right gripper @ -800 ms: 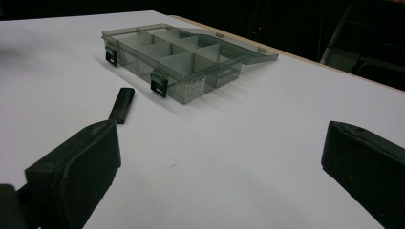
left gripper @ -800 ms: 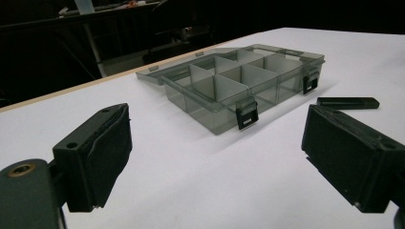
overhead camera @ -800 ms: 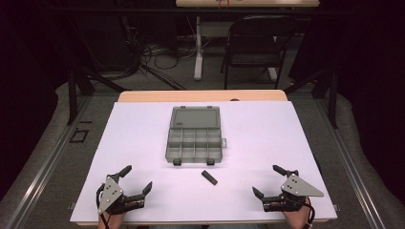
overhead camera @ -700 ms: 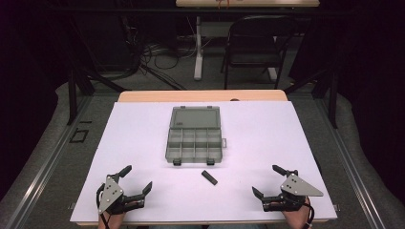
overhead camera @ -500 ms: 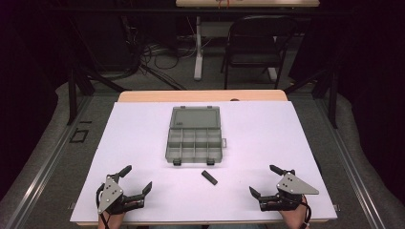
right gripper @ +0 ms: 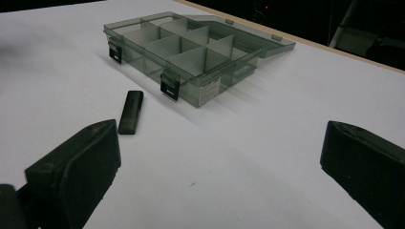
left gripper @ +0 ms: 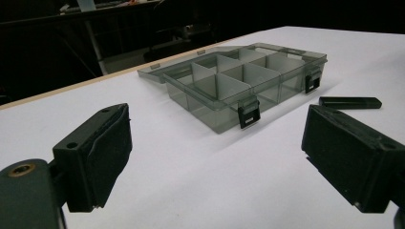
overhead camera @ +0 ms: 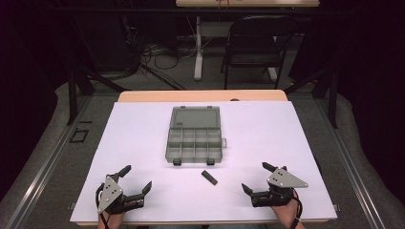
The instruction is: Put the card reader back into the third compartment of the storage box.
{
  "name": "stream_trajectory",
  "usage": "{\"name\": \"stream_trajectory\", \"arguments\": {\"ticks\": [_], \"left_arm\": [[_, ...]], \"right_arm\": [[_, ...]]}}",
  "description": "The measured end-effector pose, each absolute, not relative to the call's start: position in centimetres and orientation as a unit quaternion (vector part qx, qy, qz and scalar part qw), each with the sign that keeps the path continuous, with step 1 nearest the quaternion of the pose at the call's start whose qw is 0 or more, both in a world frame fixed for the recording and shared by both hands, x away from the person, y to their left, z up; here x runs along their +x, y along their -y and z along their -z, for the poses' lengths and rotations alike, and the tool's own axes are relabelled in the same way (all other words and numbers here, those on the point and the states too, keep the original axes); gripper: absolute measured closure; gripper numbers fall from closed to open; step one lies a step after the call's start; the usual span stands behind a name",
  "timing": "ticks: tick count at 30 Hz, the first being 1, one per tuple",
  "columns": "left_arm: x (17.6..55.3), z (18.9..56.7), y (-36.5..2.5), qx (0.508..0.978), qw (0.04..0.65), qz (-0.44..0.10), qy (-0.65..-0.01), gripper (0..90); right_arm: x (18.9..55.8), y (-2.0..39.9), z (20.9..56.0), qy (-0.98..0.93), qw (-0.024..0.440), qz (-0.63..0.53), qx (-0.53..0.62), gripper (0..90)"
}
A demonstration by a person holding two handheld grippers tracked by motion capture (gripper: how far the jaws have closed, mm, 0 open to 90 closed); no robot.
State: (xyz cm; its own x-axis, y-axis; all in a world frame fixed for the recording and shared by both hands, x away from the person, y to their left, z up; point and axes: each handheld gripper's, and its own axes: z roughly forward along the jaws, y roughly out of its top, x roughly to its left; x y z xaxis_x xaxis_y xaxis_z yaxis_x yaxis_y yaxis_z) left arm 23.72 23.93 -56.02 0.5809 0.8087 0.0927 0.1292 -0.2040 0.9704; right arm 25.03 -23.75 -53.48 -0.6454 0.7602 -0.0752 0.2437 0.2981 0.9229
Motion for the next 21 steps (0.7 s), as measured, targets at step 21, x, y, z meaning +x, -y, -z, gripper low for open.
{"name": "stream_trajectory", "arguments": {"ticks": [21], "left_arm": [[23.7, 55.9, -24.0, 0.71, 0.535, -0.317, -0.331, 10.0]], "right_arm": [[26.8, 20.7, 53.3, -0.773, 0.241, -0.48, 0.336, 0.0]]}}
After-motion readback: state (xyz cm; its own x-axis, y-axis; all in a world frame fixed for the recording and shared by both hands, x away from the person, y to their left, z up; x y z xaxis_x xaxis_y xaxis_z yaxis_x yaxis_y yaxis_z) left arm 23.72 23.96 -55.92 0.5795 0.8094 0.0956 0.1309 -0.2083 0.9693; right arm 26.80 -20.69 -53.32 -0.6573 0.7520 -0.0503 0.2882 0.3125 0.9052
